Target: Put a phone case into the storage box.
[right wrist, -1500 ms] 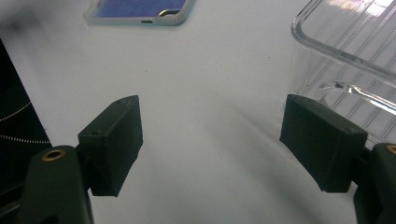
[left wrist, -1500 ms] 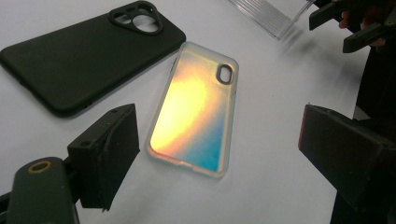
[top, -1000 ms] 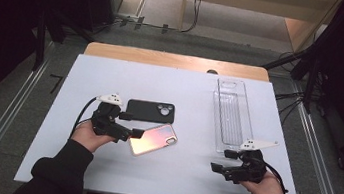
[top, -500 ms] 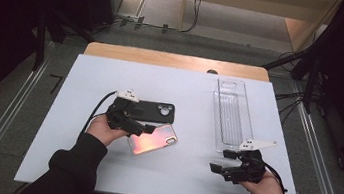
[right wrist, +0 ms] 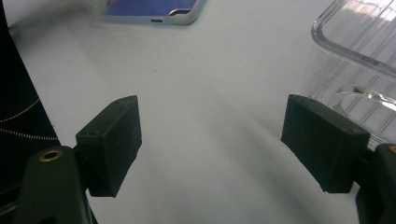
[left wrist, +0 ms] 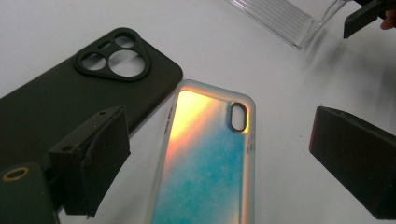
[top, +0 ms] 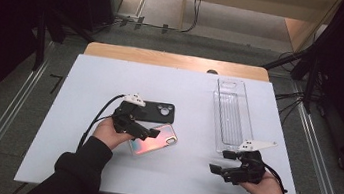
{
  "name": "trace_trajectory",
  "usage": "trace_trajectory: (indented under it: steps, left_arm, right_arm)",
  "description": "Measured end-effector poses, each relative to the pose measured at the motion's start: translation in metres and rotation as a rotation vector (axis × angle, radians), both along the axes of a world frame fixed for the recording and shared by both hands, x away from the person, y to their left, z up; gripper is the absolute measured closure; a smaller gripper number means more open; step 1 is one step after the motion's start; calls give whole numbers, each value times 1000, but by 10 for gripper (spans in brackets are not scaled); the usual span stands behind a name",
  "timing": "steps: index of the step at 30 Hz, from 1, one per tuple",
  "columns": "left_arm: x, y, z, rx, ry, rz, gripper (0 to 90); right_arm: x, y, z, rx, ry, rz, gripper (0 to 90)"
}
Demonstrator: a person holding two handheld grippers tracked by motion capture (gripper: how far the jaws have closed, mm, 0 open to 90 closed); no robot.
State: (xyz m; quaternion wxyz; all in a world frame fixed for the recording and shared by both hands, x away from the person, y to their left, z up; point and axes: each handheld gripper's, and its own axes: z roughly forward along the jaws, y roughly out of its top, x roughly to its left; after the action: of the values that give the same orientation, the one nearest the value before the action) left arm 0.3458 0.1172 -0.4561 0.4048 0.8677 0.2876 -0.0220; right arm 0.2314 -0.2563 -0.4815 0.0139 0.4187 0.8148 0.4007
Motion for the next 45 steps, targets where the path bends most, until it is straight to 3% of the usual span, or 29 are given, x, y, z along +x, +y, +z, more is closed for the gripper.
trace_trajectory:
  steps: [4,9,12,14,19,24,30,37,45]
  left_arm:
    - [-2,-3,-2,-5,0,-25,17]
    - [-5,-5,-10,37,-1,-26,30]
    - [-6,-6,-10,32,1,-40,30]
    - [-6,-5,-11,20,10,-34,30]
    - [-6,-4,-20,56,9,-16,30]
    - [-4,-4,-25,59,17,-20,30]
    - [-5,-11,-36,150,4,-39,29]
    - [-5,-14,-41,207,-16,-47,27]
    - [-11,-19,-42,275,-79,-67,31]
  right_arm:
    - [0,-1,0,-7,-2,-1,182]
    - [0,-1,0,-9,-2,-2,182]
    - [0,-1,0,-9,-2,-2,182]
    - [0,-1,0,-13,-3,-2,182]
    - [0,-1,0,-14,-3,-2,182]
    - [-1,-1,0,-12,-1,-2,182]
    - [-1,-1,0,-14,1,2,182]
    - [-1,0,0,-17,4,4,182]
    - [-1,-1,-1,-28,4,2,182]
